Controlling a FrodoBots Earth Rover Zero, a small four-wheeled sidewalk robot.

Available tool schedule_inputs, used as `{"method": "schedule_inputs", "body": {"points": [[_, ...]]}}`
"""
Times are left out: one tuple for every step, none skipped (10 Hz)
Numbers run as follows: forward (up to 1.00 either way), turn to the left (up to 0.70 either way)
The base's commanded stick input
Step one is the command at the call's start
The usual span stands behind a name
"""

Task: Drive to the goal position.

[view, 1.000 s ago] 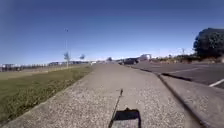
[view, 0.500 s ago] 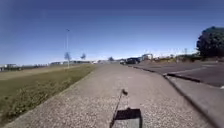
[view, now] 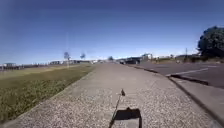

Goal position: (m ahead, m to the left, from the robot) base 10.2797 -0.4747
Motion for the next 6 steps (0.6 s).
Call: {"method": "schedule_inputs", "body": {"points": [[0.7,0.0],[0.7,0.0],[0.7,0.0],[0.7,0.0],[0.7,0.0],[0.7,0.0]]}}
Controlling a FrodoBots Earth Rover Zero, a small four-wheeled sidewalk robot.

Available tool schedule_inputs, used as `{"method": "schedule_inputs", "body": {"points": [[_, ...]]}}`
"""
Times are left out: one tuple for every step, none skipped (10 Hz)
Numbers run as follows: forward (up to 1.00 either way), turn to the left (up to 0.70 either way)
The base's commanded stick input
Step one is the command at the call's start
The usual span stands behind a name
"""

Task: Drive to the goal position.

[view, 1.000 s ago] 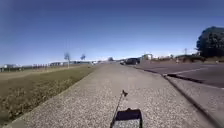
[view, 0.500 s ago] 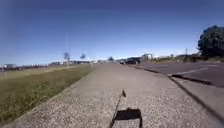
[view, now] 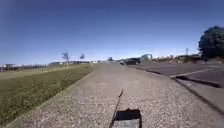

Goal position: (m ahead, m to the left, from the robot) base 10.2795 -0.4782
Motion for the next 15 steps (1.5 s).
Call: {"method": "schedule_inputs", "body": {"points": [[0.7,0.0],[0.7,0.0],[0.7,0.0],[0.7,0.0],[0.7,0.0],[0.7,0.0],[0.7,0.0],[0.7,0.0],[0.7,0.0],[0.7,0.0],[0.7,0.0],[0.7,0.0],[0.7,0.0],[0.7,0.0],[0.7,0.0]]}}
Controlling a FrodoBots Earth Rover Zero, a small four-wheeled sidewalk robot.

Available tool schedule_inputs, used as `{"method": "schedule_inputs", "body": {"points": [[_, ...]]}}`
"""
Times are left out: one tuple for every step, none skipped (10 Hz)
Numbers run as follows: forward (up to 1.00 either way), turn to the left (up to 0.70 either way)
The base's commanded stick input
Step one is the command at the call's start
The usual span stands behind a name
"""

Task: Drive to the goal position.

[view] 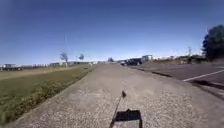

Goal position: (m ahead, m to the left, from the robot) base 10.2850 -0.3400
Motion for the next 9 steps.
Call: {"method": "schedule_inputs", "body": {"points": [[0.7,0.0],[0.7,0.0],[0.7,0.0],[0.7,0.0],[0.7,0.0],[0.7,0.0],[0.7,0.0],[0.7,0.0],[0.7,0.0]]}}
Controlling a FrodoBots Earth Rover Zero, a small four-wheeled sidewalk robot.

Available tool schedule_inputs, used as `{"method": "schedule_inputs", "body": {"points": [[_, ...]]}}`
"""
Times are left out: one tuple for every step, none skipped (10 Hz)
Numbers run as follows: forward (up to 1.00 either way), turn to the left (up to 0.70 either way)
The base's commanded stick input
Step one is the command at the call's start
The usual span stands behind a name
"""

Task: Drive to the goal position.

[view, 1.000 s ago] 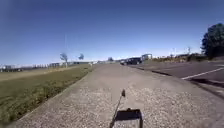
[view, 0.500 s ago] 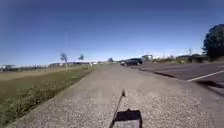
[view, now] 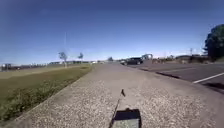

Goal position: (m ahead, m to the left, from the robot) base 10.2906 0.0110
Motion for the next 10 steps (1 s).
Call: {"method": "schedule_inputs", "body": {"points": [[0.7,0.0],[0.7,0.0],[0.7,0.0],[0.7,0.0],[0.7,0.0],[0.7,0.0],[0.7,0.0],[0.7,0.0],[0.7,0.0],[0.7,0.0]]}}
